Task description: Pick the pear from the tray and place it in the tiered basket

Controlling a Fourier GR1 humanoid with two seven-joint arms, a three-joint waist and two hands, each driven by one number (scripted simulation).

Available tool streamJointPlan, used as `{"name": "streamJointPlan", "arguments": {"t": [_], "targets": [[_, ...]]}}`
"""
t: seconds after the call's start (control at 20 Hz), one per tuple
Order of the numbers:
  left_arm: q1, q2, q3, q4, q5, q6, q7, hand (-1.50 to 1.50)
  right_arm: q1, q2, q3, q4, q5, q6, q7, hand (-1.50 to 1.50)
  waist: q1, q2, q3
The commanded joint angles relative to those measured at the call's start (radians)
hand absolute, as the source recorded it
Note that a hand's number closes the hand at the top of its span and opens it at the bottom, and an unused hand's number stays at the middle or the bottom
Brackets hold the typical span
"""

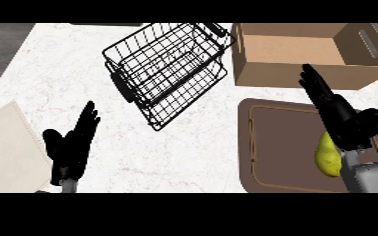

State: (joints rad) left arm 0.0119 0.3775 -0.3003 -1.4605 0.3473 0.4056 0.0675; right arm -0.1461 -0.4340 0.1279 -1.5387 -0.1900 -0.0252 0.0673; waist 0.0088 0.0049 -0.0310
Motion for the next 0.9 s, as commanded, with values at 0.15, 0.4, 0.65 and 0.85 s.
{"name": "streamJointPlan", "arguments": {"t": [0.15,0.4,0.65,0.85], "targets": [[-0.075,0.072,0.058,-0.014,0.005,-0.099,-0.009,0.0,0.008,0.07,-0.007,-0.154,0.035,-0.068,-0.092,1.5,-0.018,-0.009,0.031],[-0.049,0.098,0.06,-0.057,0.041,-0.142,0.004,0.0,0.142,0.057,-0.199,-0.006,0.19,-0.423,0.069,-1.5,-0.064,-0.011,0.03],[-0.124,0.11,0.098,-0.009,0.07,-0.227,0.025,0.0,0.189,0.118,-0.109,-0.132,0.39,-0.584,0.048,-1.5,-0.023,-0.005,0.03],[-0.085,0.108,0.1,-0.037,0.056,-0.228,0.001,0.0,0.255,-0.068,-0.091,-0.302,0.523,-0.487,0.287,-1.5,-0.024,-0.009,0.027]]}}
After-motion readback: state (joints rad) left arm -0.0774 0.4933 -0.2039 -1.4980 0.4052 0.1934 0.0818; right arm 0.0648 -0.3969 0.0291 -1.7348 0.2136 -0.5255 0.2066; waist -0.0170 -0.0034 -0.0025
